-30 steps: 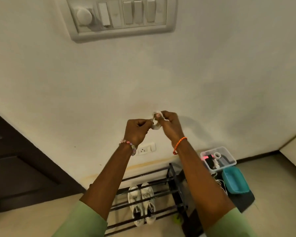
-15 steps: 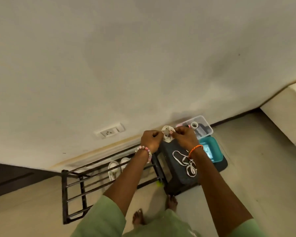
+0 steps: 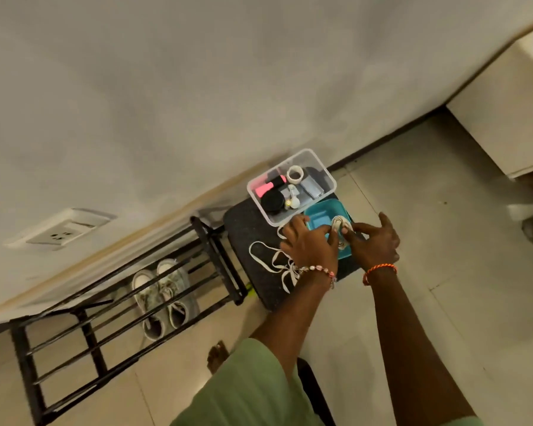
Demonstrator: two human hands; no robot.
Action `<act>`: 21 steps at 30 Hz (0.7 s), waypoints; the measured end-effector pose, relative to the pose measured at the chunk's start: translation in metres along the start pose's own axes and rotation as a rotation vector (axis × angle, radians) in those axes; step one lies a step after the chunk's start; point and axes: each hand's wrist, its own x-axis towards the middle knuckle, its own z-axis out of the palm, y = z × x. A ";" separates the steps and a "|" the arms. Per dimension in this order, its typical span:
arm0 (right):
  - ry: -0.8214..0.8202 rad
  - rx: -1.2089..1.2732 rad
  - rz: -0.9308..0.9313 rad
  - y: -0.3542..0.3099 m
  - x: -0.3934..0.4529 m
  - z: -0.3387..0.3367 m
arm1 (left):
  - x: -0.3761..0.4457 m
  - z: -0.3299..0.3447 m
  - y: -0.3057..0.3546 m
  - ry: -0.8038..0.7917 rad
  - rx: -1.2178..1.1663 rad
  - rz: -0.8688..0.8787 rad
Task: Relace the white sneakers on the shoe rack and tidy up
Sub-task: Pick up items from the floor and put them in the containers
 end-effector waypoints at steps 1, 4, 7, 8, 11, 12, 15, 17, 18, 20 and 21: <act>0.010 -0.014 0.011 0.005 0.007 0.004 | 0.001 0.009 0.001 0.025 0.031 0.028; 0.005 -0.062 0.007 0.024 0.024 0.020 | 0.005 0.039 -0.002 0.078 0.139 0.096; 0.013 -0.138 -0.029 0.035 0.029 0.034 | 0.012 0.055 -0.009 0.231 0.263 0.133; 0.023 -0.173 -0.043 0.035 0.028 0.036 | 0.014 0.060 -0.013 0.261 0.306 0.127; 0.038 -0.286 -0.080 0.040 0.030 0.044 | 0.018 0.069 -0.019 0.307 0.372 0.115; 0.029 -0.337 -0.092 0.041 0.029 0.047 | 0.017 0.071 -0.023 0.319 0.380 0.111; 0.033 -0.439 -0.109 0.048 0.034 0.054 | 0.016 0.079 -0.030 0.295 0.371 0.115; 0.039 -0.465 -0.110 0.051 0.036 0.056 | 0.013 0.079 -0.035 0.260 0.339 0.130; 0.032 -0.481 -0.116 0.051 0.038 0.056 | 0.012 0.078 -0.038 0.263 0.318 0.145; 0.035 -0.474 -0.123 0.050 0.037 0.055 | 0.008 0.075 -0.042 0.286 0.280 0.187; 0.051 -0.451 -0.134 0.050 0.037 0.055 | 0.007 0.075 -0.045 0.294 0.256 0.204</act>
